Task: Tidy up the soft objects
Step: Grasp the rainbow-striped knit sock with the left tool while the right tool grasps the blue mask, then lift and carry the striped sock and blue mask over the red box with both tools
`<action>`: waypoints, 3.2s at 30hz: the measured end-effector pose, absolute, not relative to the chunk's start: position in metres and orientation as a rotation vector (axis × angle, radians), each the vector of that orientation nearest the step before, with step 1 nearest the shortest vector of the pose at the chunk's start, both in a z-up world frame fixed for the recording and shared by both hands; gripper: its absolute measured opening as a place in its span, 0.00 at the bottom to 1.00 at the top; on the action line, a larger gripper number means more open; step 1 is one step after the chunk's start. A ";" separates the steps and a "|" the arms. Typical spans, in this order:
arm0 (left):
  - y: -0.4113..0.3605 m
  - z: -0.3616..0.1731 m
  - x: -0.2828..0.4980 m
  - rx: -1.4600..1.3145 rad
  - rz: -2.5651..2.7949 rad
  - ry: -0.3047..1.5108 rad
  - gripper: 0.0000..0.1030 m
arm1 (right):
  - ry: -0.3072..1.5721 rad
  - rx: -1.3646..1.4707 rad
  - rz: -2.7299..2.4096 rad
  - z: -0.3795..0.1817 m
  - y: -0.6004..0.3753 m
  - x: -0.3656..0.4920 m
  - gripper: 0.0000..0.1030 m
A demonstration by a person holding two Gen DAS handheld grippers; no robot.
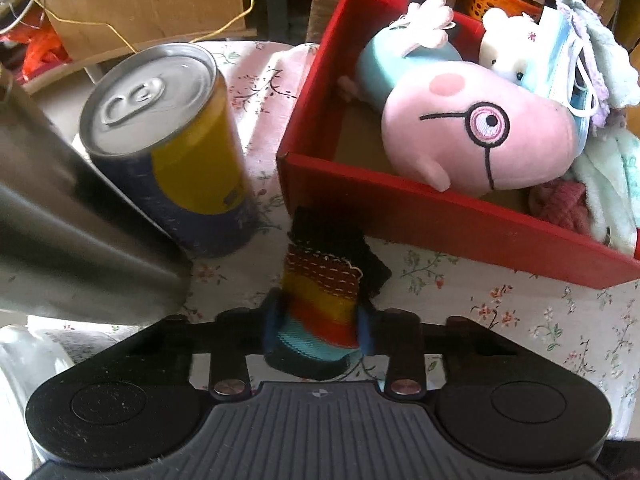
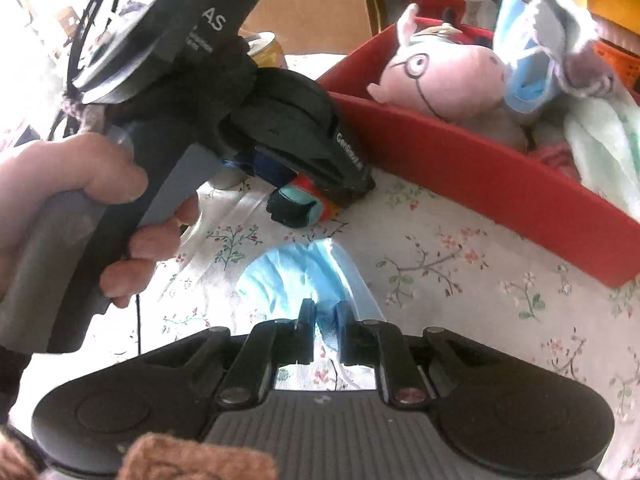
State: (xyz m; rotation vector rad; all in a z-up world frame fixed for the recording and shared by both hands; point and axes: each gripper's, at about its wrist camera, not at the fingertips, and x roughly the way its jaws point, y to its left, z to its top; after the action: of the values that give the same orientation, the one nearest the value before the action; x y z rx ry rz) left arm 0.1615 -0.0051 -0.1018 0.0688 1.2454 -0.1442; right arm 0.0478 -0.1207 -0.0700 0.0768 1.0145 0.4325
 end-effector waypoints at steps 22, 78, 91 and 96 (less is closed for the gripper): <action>-0.029 -0.092 0.138 0.199 -0.155 1.189 0.16 | 1.013 0.047 0.420 -0.074 -0.120 0.054 0.00; -0.075 -0.014 0.060 0.201 -0.262 0.993 0.17 | 0.822 0.314 0.169 -0.008 -0.253 0.023 0.00; -0.079 0.008 0.074 0.180 -0.253 0.929 0.17 | 0.772 0.309 0.181 0.007 -0.251 0.029 0.00; -0.082 0.013 0.085 0.197 -0.225 0.903 0.17 | 0.759 0.310 0.172 0.010 -0.253 0.037 0.00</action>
State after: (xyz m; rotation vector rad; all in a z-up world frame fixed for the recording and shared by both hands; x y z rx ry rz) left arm 0.0848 -0.0818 0.0133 0.1971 0.9026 -0.2254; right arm 0.0371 -0.2532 0.0100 0.3100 0.7594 0.1716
